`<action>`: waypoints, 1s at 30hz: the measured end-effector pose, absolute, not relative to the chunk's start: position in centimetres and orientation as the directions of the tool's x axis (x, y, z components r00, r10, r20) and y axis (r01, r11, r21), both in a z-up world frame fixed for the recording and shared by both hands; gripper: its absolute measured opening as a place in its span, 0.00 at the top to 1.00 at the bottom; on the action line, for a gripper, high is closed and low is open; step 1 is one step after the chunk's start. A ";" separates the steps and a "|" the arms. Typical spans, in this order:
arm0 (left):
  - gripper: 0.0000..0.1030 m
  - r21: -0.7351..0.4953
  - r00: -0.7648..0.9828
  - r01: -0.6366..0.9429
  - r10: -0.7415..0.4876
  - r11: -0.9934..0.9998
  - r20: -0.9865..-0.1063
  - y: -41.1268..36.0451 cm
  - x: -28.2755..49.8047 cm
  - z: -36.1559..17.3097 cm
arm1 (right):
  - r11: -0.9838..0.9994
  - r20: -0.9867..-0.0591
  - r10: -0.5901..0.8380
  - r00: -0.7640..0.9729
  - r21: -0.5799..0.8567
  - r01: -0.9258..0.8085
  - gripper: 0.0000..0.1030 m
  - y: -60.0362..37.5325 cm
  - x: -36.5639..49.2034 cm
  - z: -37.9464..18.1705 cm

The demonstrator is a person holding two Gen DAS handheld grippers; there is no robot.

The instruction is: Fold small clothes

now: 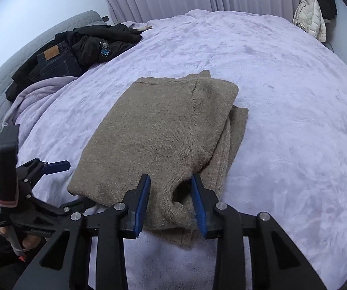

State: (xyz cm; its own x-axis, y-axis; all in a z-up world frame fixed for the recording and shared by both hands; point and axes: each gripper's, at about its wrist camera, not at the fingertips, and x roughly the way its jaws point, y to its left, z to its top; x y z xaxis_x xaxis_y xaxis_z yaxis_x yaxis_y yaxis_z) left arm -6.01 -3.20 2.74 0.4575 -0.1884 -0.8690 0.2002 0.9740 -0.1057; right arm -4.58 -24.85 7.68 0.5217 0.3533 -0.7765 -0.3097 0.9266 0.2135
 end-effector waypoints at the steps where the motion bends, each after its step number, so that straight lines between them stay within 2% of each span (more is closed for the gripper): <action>1: 0.01 -0.136 0.446 0.168 -0.199 0.976 -0.872 -2.3 -5.8 2.5 | 0.928 -0.776 0.349 0.526 0.208 -0.310 0.70 -24.9 -4.8 7.8; 2: 0.01 -0.172 0.438 0.134 -0.214 0.976 -0.873 -1.2 -5.7 2.1 | 0.930 -0.777 0.343 0.527 0.201 -0.308 0.79 -24.9 -4.8 7.9; 3: 0.01 -0.195 0.435 0.114 -0.225 0.974 -0.872 -0.5 -5.7 1.9 | 0.933 -0.782 0.335 0.526 0.196 -0.303 0.83 -25.0 -4.8 7.9; 6: 0.01 -0.201 0.428 0.086 -0.218 0.976 -0.877 0.5 -6.2 1.0 | 0.937 -0.798 0.330 0.504 0.213 -0.276 0.89 -25.7 -4.6 6.8; 10: 0.01 -0.179 0.421 0.111 -0.209 0.978 -0.883 0.5 -7.0 1.1 | 0.945 -0.821 0.316 0.476 0.226 -0.237 0.90 -26.7 -4.4 4.7; 11: 0.01 -0.167 0.416 0.120 -0.202 0.979 -0.887 0.5 -7.2 1.4 | 0.940 -0.817 0.336 0.469 0.258 -0.224 0.88 -27.1 -4.5 4.6; 12: 0.01 -0.166 0.420 0.129 -0.206 0.978 -0.884 0.7 -7.4 1.9 | 0.931 -0.807 0.364 0.465 0.298 -0.211 0.79 -27.7 -4.6 4.7; 13: 0.01 -0.181 0.434 0.149 -0.229 0.972 -0.871 0.8 -8.0 3.0 | 0.930 -0.802 0.369 0.470 0.312 -0.197 0.74 -28.2 -4.8 5.2; 14: 0.01 -0.194 0.451 0.164 -0.249 0.967 -0.857 0.7 -8.3 4.1 | 0.934 -0.794 0.358 0.491 0.301 -0.194 0.68 -28.3 -5.1 5.9; 17: 0.01 -0.239 0.498 0.212 -0.315 0.948 -0.808 -0.2 -7.6 7.6 | 0.944 -0.739 0.327 0.589 0.220 -0.247 0.65 -27.4 -6.4 9.2; 19: 0.01 -0.289 0.500 0.227 -0.366 0.930 -0.785 -1.5 -5.4 9.0 | 0.925 -0.704 0.366 0.608 0.207 -0.318 0.59 -25.9 -6.3 10.8; 21: 0.01 -0.306 0.485 0.214 -0.373 0.928 -0.791 -3.1 -2.6 8.8 | 0.899 -0.695 0.412 0.589 0.203 -0.389 0.45 -24.0 -5.5 10.9; 23: 0.01 -0.293 0.435 0.192 -0.349 0.937 -0.830 -4.7 0.0 7.0 | 0.874 -0.717 0.443 0.538 0.210 -0.439 0.45 -22.5 -3.9 9.5; 25: 0.00 -0.170 0.378 0.142 -0.212 0.975 -0.901 -5.8 1.8 4.0 | 0.886 -0.770 0.413 0.486 0.216 -0.410 0.45 -22.5 -2.0 7.0; 26: 0.00 -0.179 0.329 0.130 -0.213 0.975 -0.920 -5.6 2.3 2.3 | 0.892 -0.788 0.405 0.465 0.226 -0.392 0.49 -23.1 -1.4 5.7; 28: 0.00 -0.326 0.292 0.084 -0.336 0.942 -0.896 -4.0 2.2 1.1 | 0.885 -0.778 0.437 0.451 0.283 -0.369 0.58 -24.6 -1.1 4.4; 30: 0.00 -0.354 0.293 0.082 -0.362 0.932 -0.885 -3.1 1.7 1.5 | 0.862 -0.749 0.495 0.440 0.361 -0.355 0.59 -25.8 -1.3 4.4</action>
State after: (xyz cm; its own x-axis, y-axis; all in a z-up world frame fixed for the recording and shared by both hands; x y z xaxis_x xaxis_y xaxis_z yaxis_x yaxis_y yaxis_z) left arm 1.67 -3.11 1.53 0.2931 -0.3618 -0.8850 0.0817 0.9317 -0.3539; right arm -1.30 -25.78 4.41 0.4402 0.4951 -0.7490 -0.3548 0.8623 0.3615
